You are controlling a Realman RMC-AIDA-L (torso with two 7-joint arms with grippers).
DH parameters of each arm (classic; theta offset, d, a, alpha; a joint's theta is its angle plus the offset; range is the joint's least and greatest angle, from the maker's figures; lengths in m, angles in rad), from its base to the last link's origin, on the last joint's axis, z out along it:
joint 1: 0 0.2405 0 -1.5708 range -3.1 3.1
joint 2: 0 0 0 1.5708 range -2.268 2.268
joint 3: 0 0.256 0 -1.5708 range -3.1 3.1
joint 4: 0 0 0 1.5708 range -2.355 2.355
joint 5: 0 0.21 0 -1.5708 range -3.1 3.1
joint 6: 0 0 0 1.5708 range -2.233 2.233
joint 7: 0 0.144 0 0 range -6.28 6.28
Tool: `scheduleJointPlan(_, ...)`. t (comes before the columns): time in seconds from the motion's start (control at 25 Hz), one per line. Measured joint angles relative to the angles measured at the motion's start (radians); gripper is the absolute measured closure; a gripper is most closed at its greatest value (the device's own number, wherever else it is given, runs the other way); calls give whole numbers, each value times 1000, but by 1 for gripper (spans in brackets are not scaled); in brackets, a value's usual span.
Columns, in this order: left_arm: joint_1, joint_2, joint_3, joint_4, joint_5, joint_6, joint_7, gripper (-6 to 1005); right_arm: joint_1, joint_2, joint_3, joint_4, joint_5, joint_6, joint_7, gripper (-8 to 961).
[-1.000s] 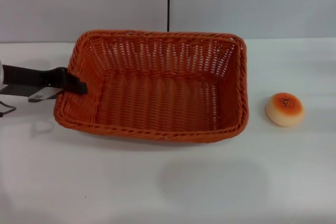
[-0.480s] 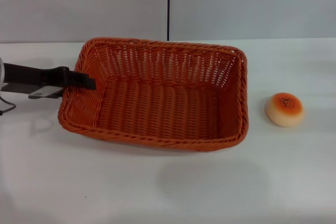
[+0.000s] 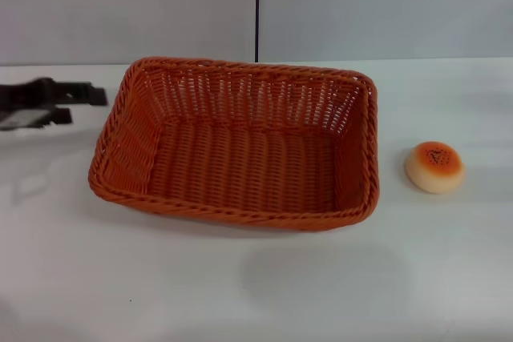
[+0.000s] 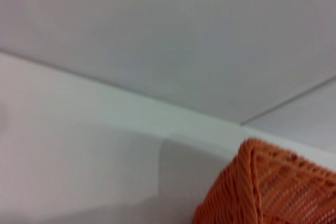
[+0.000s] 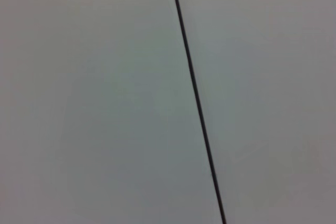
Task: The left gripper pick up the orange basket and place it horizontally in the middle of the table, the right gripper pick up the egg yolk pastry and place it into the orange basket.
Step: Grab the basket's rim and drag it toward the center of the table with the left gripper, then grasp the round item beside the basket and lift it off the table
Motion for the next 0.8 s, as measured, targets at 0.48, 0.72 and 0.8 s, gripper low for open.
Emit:
scheduleJointPlan(0.48, 12, -4, -278, -133, -252, -15, 469, 184, -98, 74, -214, -354, -86, -107, 402, 375)
scheduleJointPlan(0.72, 57, -6, -321, -295, -483, -54, 838, 184, -126, 82, -200, -752, -492, -101, 1064, 374)
scheduleJointPlan(0.8, 68, -8, -322, -341, -536, -66, 926, 184, -109, 79, -208, -874, -660, -70, 1275, 374)
